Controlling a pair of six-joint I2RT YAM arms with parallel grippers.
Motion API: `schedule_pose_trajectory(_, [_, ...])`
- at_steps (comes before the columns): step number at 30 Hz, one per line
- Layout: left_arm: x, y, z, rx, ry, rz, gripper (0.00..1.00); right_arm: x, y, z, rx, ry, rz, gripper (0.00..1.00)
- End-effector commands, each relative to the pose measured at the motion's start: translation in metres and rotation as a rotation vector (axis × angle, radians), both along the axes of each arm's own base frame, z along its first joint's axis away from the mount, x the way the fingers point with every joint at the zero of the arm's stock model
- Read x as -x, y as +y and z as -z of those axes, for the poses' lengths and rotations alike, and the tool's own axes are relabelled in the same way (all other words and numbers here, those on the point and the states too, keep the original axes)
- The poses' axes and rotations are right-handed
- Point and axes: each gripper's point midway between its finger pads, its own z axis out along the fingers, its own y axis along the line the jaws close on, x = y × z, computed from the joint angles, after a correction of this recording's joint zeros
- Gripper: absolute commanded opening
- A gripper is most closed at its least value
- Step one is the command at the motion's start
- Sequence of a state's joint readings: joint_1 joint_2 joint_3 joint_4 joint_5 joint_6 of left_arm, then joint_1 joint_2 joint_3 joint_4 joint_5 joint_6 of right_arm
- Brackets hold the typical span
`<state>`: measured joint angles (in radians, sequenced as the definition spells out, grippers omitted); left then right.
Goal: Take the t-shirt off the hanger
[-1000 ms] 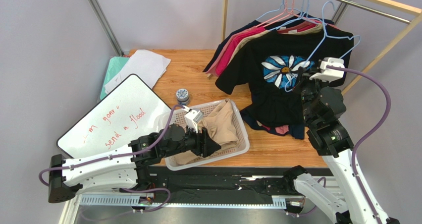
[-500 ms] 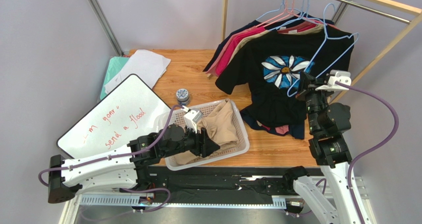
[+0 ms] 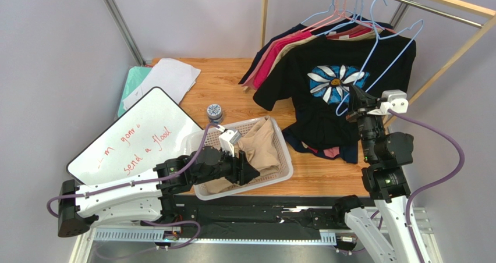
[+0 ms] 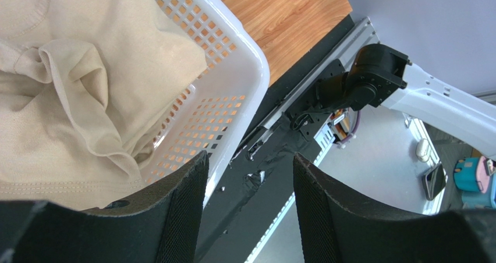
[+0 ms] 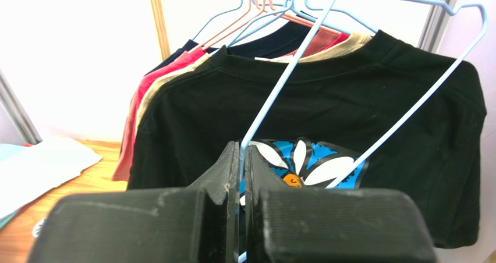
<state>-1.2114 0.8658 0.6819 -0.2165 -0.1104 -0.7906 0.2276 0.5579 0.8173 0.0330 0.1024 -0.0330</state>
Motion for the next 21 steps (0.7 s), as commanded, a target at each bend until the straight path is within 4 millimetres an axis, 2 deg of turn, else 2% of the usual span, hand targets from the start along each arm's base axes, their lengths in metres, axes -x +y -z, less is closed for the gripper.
schedule_pose_trajectory(1, [0.002,-0.006,-0.017,0.054,-0.018,0.014,0.61,-0.004,-0.005,-0.022,0.029,-0.075,0.036,0.0])
schedule_pose_trajectory(3, [0.001,-0.005,-0.018,0.052,-0.022,0.014,0.61,-0.008,-0.007,-0.017,0.039,-0.072,0.055,0.0])
schedule_pose_trajectory(4, [0.002,-0.005,-0.018,0.049,-0.025,0.017,0.61,-0.007,-0.007,-0.023,0.041,-0.109,0.054,0.0])
schedule_pose_trajectory(9, [-0.001,-0.006,-0.015,0.045,-0.032,0.009,0.61,-0.016,-0.012,-0.023,0.071,-0.121,0.101,0.0])
schedule_pose_trajectory(14, [0.0,-0.014,-0.015,0.048,-0.032,0.035,0.61,-0.007,-0.017,-0.033,0.049,-0.164,0.117,0.0])
schedule_pose_trajectory(21, [-0.001,-0.014,-0.023,0.057,-0.062,0.042,0.61,-0.012,-0.024,-0.035,0.061,-0.141,0.158,0.0])
